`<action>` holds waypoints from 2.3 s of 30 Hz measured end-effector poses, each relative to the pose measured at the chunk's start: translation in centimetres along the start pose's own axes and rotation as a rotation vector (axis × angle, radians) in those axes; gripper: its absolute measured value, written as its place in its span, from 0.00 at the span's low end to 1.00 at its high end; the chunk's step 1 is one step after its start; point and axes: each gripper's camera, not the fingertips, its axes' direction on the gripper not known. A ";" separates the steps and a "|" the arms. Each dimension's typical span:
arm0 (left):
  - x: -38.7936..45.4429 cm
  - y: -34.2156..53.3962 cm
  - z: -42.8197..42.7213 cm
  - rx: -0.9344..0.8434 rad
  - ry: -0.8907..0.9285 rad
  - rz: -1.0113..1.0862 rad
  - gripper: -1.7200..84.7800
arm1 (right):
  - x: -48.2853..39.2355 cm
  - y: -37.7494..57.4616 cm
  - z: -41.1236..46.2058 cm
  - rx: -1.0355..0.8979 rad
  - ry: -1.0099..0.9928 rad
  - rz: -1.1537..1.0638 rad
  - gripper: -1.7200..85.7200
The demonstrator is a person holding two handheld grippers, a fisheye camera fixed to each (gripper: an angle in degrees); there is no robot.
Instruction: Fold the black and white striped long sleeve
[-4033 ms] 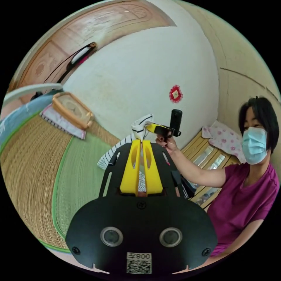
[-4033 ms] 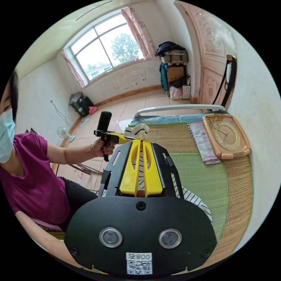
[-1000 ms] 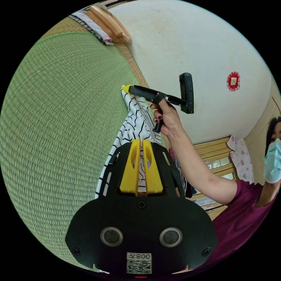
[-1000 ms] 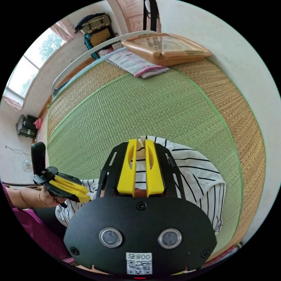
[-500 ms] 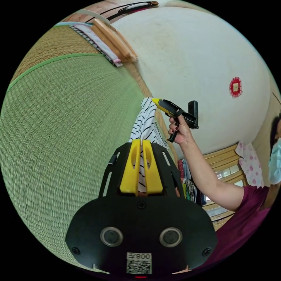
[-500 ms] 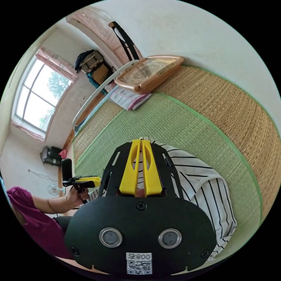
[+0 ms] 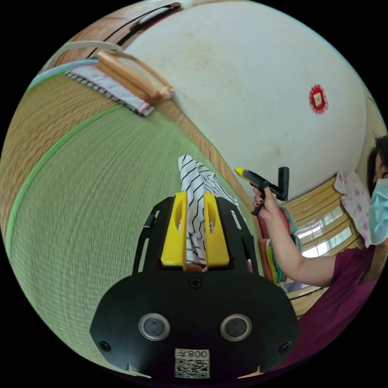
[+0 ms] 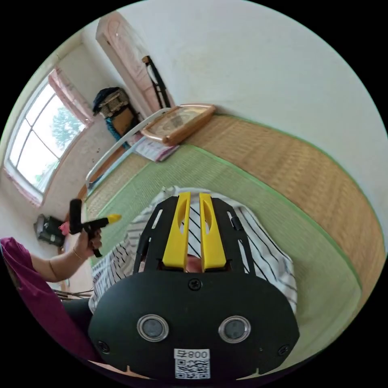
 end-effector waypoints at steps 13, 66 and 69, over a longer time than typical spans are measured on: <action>4.4 -8.7 20.8 -0.302 -0.270 0.221 0.09 | 13.5 20.0 -2.8 -0.087 0.143 0.469 0.11; 26.2 -14.9 47.0 -0.293 -0.452 0.382 0.02 | 16.0 17.0 15.0 -0.128 0.188 0.217 0.02; 28.7 -14.5 44.5 -0.297 -0.404 0.407 0.03 | 16.1 18.3 13.8 -0.079 0.235 0.257 0.02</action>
